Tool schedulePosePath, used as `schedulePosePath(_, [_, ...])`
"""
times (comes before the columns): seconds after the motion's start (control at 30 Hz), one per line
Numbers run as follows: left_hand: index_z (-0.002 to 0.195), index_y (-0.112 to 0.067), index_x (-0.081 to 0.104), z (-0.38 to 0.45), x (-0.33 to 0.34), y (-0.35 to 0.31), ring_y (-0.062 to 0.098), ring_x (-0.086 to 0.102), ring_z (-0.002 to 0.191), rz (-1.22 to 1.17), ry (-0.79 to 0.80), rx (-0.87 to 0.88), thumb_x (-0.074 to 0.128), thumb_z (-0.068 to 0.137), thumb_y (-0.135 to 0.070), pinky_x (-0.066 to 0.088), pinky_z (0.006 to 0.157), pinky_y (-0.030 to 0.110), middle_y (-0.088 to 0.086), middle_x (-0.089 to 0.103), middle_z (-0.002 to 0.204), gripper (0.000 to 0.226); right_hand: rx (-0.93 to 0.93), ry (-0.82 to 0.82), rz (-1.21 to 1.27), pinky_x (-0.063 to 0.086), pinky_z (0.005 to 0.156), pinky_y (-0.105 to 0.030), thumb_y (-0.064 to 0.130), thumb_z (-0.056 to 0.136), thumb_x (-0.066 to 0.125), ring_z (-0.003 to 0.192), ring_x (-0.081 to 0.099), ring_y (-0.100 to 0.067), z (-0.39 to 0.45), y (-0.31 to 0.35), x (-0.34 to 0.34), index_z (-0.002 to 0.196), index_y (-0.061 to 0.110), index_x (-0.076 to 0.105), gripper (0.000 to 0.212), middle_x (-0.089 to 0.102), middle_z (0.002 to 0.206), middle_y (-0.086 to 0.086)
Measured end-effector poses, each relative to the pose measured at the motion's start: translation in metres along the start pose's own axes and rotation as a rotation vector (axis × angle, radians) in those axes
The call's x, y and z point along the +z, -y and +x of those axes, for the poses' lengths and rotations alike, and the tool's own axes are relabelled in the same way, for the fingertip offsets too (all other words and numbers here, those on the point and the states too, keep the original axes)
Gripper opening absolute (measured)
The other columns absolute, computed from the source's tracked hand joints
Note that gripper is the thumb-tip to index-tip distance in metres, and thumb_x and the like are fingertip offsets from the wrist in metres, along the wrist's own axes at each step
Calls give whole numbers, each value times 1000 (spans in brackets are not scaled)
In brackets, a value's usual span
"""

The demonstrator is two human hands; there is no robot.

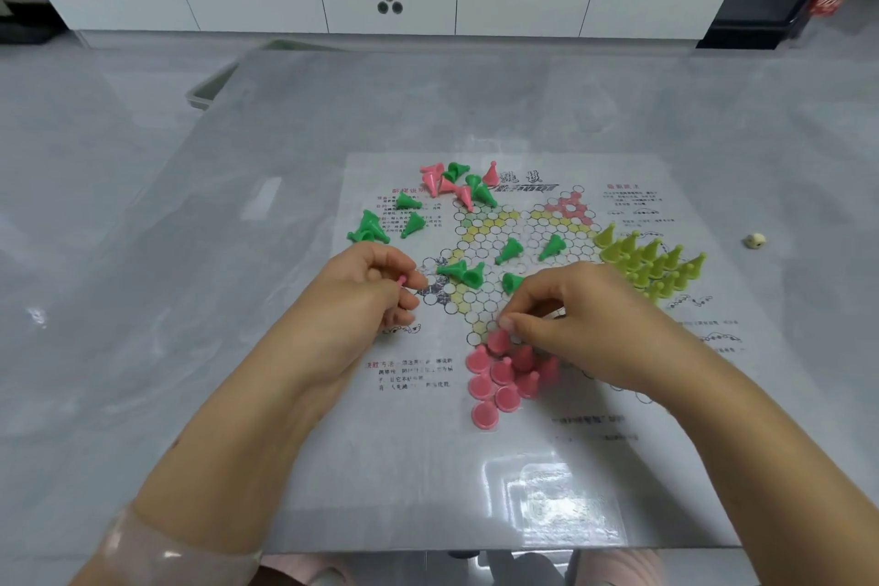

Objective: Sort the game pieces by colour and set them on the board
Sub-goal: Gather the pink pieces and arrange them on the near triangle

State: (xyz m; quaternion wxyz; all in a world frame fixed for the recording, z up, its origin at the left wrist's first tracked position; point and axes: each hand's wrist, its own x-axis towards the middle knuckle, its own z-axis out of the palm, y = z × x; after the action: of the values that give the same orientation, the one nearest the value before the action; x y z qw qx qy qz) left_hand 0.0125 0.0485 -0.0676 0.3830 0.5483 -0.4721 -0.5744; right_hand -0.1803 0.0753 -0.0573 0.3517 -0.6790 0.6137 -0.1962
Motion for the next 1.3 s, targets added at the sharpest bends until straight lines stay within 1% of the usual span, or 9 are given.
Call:
schedulePosePath(0.2, [81, -10, 53, 0, -1, -2, 8, 50, 58, -5, -11, 4, 30, 81, 16, 45, 52, 15, 3, 61, 77, 35, -33, -22, -69, 46, 52, -9, 18, 79, 65, 58, 62, 4, -1, -1, 3, 65, 28, 67, 17, 71, 64, 8])
schedulePosePath(0.43, [81, -9, 55, -1, -2, -2, 11, 51, 60, -51, -7, -16, 31, 76, 15, 45, 50, 17, 5, 61, 78, 34, -26, -3, -90, 55, 68, -31, 20, 80, 64, 60, 63, -1, -3, 1, 3, 72, 24, 70, 11, 71, 68, 5])
schedulePosePath(0.57, [80, -9, 55, -1, -2, -2, 10, 51, 59, -55, -11, -21, 31, 75, 16, 45, 48, 16, 5, 62, 77, 34, -32, 3, -99, 55, 70, -33, 21, 80, 64, 62, 64, -2, -3, 2, 4, 73, 26, 70, 10, 71, 70, 5])
schedulePosePath(0.7, [81, -9, 56, 0, -2, -1, 10, 51, 58, -64, -10, -28, 31, 73, 16, 45, 49, 16, 5, 62, 77, 36, -43, 23, -105, 54, 69, -24, 26, 82, 62, 68, 63, 1, -4, 1, 1, 79, 28, 70, 9, 71, 74, 7])
schedulePosePath(0.8, [79, -9, 56, 1, -4, -1, 12, 50, 60, -86, -11, -35, 32, 71, 16, 44, 53, 21, 5, 62, 76, 36, -41, -35, -93, 44, 62, -12, 33, 85, 57, 72, 60, 4, -5, 0, -4, 83, 30, 69, 12, 69, 77, 12])
schedulePosePath(0.97, [75, -10, 57, 1, -7, -6, 11, 49, 60, -113, -80, 0, 37, 75, 11, 40, 57, 23, 0, 63, 70, 29, -54, -131, -134, 40, 60, -6, 32, 87, 55, 79, 56, 10, 12, 9, -24, 96, 33, 65, 13, 62, 87, 24])
schedulePosePath(1.07, [75, -11, 56, 4, -9, -9, 11, 48, 61, -100, -142, 17, 39, 78, 8, 39, 57, 22, 1, 62, 74, 26, -120, -111, -276, 41, 64, -11, 22, 86, 58, 86, 58, -3, 48, 21, -31, 113, 30, 57, 28, 58, 105, 12])
schedulePosePath(1.17, [76, -12, 56, 5, -11, -11, 12, 47, 62, -90, -176, 9, 41, 78, 7, 39, 59, 24, 1, 62, 76, 24, -191, -50, -537, 48, 80, -31, 11, 86, 56, 94, 55, -20, 93, 29, -29, 128, 24, 45, 46, 49, 119, -5])
schedulePosePath(1.3, [78, -13, 56, 4, -14, -14, 11, 47, 61, -82, -195, 25, 41, 80, 5, 39, 60, 23, 0, 62, 77, 24, -288, -2, -953, 47, 67, -34, -1, 82, 51, 90, 47, -21, 134, 22, -22, 134, 24, 32, 61, 41, 120, -9])
